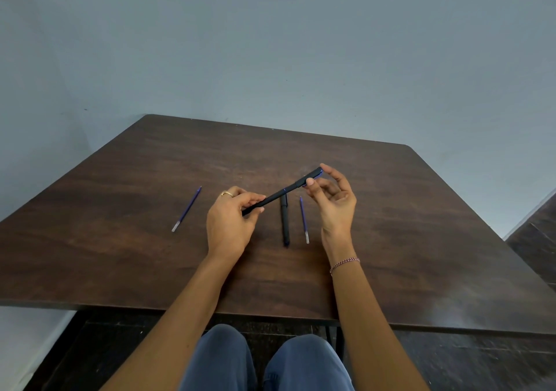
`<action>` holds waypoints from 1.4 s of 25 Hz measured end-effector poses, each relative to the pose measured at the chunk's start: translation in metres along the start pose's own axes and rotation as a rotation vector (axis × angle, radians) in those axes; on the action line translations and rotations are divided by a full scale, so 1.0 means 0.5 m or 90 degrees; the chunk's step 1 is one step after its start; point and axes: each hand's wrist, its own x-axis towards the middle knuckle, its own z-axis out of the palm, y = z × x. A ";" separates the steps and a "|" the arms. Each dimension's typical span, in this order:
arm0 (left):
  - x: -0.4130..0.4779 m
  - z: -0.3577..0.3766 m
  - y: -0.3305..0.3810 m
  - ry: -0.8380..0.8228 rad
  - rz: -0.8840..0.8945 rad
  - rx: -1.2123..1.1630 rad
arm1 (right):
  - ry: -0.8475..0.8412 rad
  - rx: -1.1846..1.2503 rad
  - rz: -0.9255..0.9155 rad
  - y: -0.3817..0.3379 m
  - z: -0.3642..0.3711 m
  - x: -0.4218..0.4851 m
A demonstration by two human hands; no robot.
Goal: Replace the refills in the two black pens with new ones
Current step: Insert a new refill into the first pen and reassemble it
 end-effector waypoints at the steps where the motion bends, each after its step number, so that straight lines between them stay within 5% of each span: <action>1: -0.001 0.001 0.000 -0.003 0.014 -0.005 | -0.007 -0.009 -0.002 0.001 0.001 -0.001; 14: -0.011 0.003 0.005 -0.049 0.147 -0.042 | -0.192 -0.140 -0.049 0.017 0.009 -0.011; 24: -0.012 0.004 0.011 -0.135 0.125 -0.145 | 0.004 -0.037 0.016 0.012 -0.005 0.007; 35: -0.013 0.001 0.009 -0.152 0.117 -0.143 | -0.096 -0.039 0.101 0.006 -0.010 0.004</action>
